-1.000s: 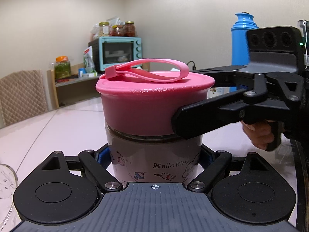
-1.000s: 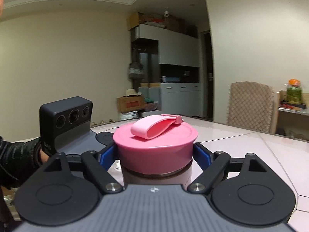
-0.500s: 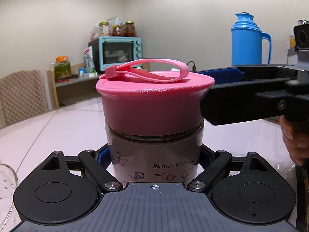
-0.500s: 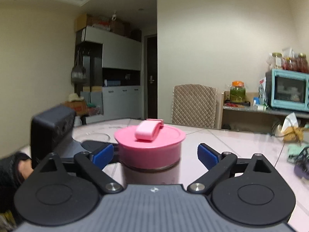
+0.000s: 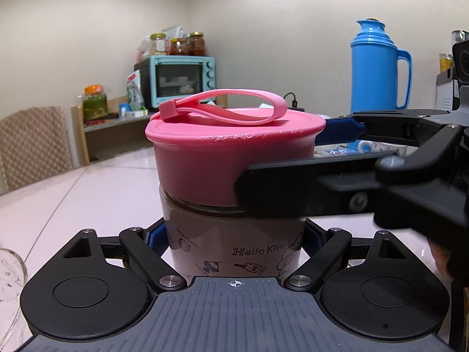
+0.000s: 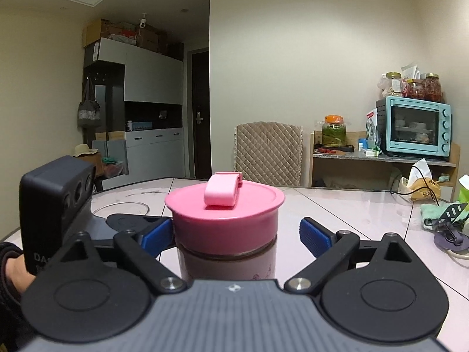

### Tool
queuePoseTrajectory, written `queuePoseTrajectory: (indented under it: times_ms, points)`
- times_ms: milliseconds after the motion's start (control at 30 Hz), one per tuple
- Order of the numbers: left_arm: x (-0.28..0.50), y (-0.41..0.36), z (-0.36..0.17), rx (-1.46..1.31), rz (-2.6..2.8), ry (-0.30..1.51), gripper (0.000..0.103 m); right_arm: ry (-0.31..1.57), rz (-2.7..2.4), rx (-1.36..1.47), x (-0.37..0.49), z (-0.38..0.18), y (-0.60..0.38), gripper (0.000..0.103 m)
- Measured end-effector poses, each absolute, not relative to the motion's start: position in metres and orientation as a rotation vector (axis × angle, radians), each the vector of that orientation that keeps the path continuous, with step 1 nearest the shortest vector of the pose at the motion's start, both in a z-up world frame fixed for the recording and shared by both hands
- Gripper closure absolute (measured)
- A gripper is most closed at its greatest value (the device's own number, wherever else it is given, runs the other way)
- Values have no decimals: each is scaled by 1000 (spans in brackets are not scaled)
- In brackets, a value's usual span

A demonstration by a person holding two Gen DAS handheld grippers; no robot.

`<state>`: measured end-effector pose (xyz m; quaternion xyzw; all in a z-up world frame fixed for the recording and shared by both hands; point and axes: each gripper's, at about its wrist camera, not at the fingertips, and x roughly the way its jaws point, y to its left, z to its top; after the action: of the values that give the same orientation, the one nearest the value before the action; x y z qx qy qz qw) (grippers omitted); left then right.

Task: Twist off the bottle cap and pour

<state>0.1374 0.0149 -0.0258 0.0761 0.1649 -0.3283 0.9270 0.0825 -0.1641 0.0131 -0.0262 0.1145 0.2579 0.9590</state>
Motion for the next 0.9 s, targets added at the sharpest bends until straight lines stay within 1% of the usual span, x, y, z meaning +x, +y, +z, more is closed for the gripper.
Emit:
queuePoseTrajectory:
  times_ms: [500,600,700,900]
  points:
    - [137,15,-26,156,-673,338,13,219,491,-59,82,13,-147,9]
    - [137,15,-26,156,-673,338,13,222,486,-53,83,13,-144,11]
    - [137,15,-26,156,-673,338,13,224,479,-48,85,13,-143,18]
    - [137,15,-26,156,-673,338,13,232,528,-57,91,13,-151,18]
